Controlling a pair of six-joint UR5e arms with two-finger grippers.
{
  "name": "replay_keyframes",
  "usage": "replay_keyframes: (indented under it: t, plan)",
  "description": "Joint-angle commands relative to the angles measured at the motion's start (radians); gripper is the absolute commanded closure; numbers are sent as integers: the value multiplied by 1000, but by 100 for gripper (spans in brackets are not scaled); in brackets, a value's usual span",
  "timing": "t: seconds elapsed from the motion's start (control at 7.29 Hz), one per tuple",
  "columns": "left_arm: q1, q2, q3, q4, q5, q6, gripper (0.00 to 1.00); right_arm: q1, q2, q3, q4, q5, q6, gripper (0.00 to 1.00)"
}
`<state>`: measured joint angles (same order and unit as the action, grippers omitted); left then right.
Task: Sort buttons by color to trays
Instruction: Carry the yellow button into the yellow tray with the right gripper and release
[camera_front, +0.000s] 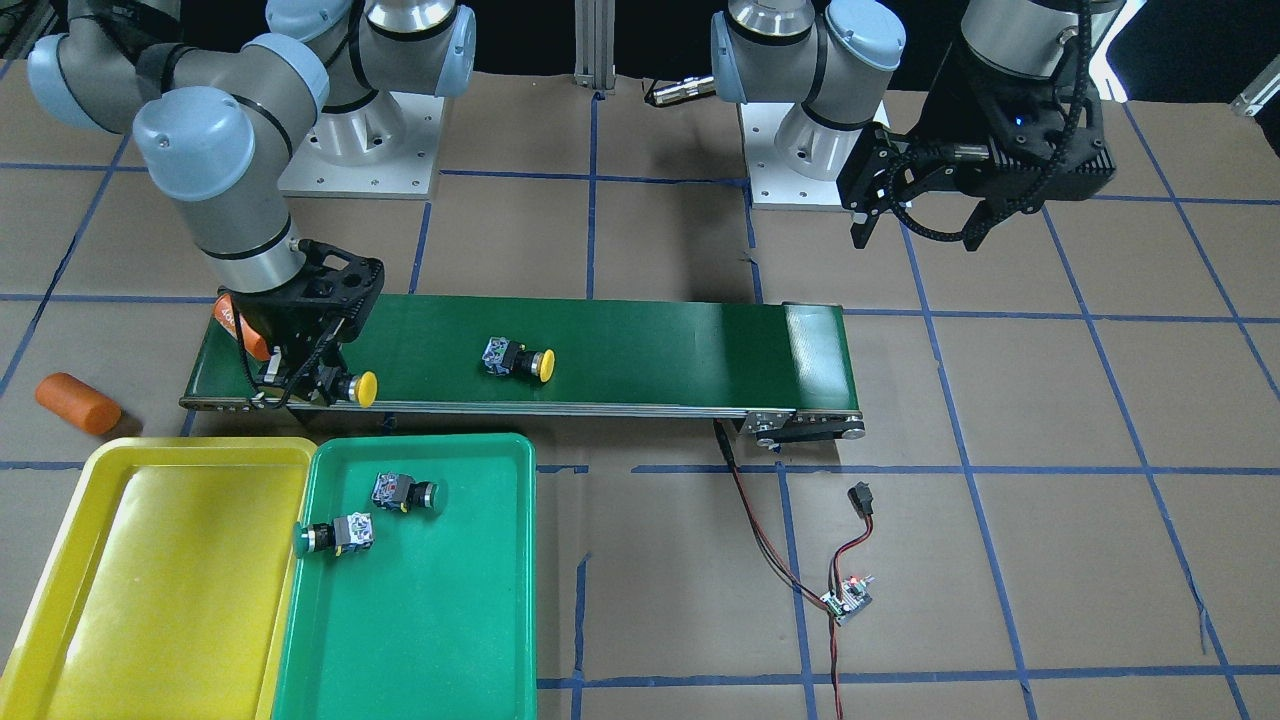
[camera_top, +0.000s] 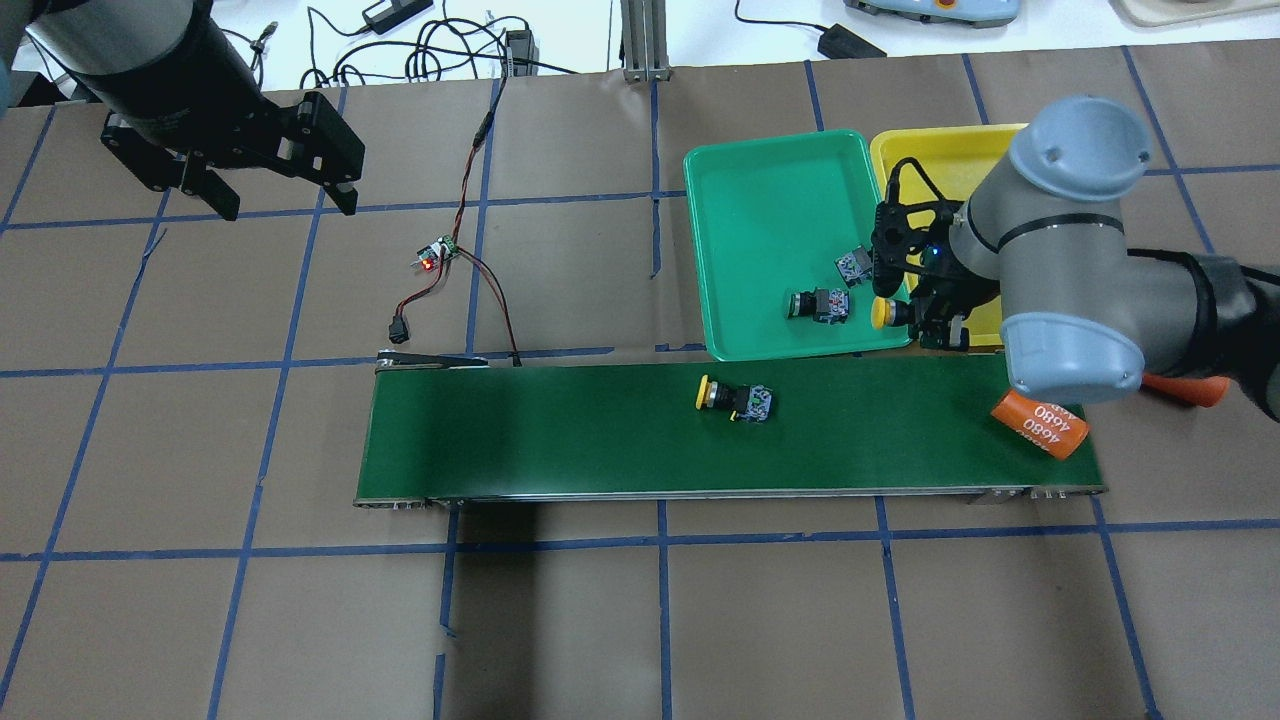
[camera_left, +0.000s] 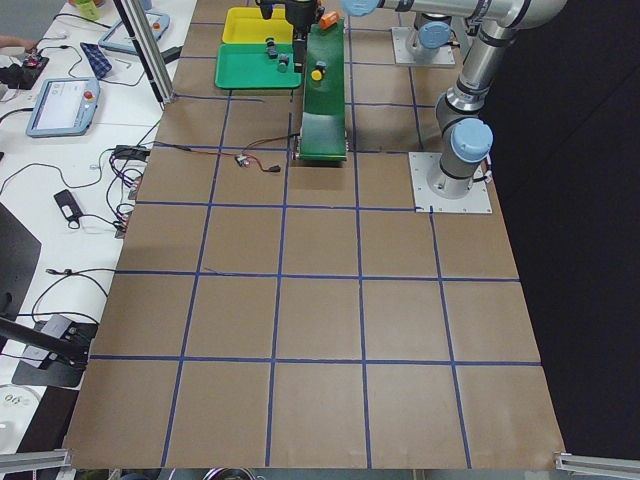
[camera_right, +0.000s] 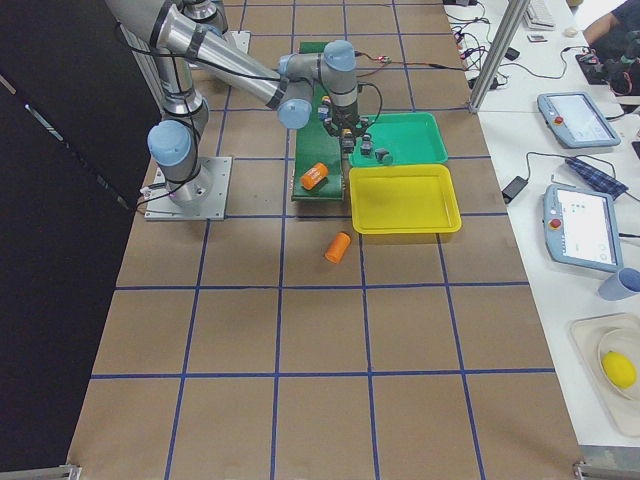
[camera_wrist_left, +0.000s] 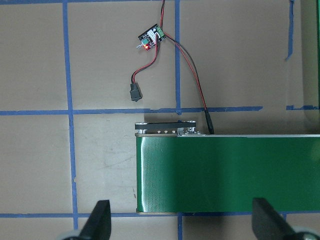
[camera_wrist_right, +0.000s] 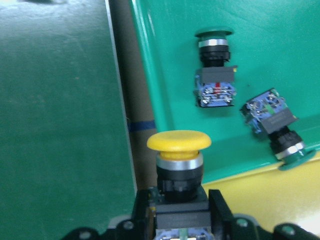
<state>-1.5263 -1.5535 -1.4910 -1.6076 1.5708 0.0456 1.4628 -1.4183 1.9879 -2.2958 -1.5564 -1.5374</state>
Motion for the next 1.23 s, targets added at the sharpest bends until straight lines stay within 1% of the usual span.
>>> replay_keyframes:
  t: [0.0,0.14,0.27,0.41,0.55,0.82,0.96,1.1]
  plan:
    - [0,-2,0,2,0,-1,0,-57,145,-151,7,-21,-93,85]
    - [0,-2,0,0,0,-1,0,-123,177,-150,7,-8,-146,84]
    - [0,0,0,0,0,0,0,-145,194,-149,7,-7,-155,81]
    - [0,0,0,0,0,2,0,-141,194,-146,7,-2,-155,42]
    - [0,0,0,0,0,0,0,-140,190,-144,16,80,-152,0]
    - [0,0,0,0,0,0,0,-136,144,-111,35,85,-150,0]
    - [0,0,0,0,0,0,0,-116,101,-68,33,85,-139,0]
    - [0,0,0,0,0,0,0,-78,38,4,33,82,-135,0]
